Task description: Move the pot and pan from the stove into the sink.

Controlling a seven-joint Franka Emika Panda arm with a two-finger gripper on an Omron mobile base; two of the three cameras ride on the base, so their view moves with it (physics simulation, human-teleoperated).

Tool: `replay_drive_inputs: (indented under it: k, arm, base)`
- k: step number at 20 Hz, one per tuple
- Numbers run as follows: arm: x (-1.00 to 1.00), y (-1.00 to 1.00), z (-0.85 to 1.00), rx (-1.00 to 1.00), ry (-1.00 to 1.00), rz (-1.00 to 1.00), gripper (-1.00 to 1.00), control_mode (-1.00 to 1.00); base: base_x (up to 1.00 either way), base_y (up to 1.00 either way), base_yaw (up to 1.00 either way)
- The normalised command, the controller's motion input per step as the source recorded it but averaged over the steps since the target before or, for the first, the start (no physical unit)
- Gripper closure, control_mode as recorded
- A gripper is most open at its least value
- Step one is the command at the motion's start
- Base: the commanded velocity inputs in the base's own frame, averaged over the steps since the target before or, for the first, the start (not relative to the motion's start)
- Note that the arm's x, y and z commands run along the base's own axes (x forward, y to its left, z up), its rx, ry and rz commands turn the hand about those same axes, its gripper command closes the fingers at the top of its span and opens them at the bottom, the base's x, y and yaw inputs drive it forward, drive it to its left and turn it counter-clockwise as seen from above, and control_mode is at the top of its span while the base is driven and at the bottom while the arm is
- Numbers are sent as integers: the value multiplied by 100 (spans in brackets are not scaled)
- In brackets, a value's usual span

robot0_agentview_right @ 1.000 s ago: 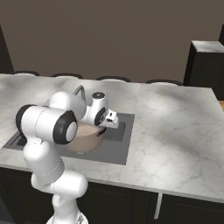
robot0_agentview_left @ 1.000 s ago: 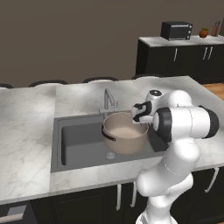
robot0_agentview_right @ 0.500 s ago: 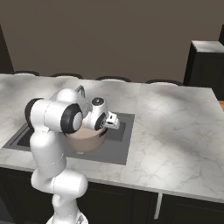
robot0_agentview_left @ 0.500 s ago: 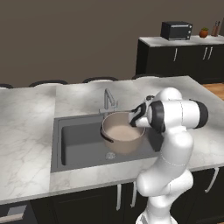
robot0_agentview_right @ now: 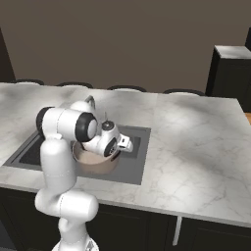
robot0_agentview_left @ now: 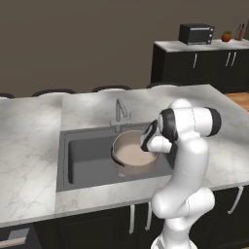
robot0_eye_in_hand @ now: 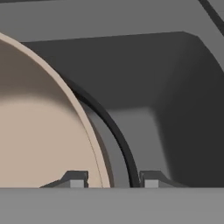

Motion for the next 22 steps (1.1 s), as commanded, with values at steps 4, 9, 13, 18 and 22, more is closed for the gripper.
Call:
replay_drive_inputs:
  k: [4, 9, 13, 18, 22]
  arm:
    - [0, 0, -1, 0, 0, 0, -100, -100]
    - [0, 0, 20, 3, -2, -2, -100, -100]
    - [9, 0, 66, 7, -5, -8, -100, -100]
    - [8, 0, 85, 8, -2, -7, -100, -100]
    - [2, 0, 93, 9, 0, -5, -100, -100]
  base:
    - [0, 0, 0]
    - [0, 0, 0]
    - [0, 0, 0]
    - [0, 0, 0]
    - [0, 0, 0]
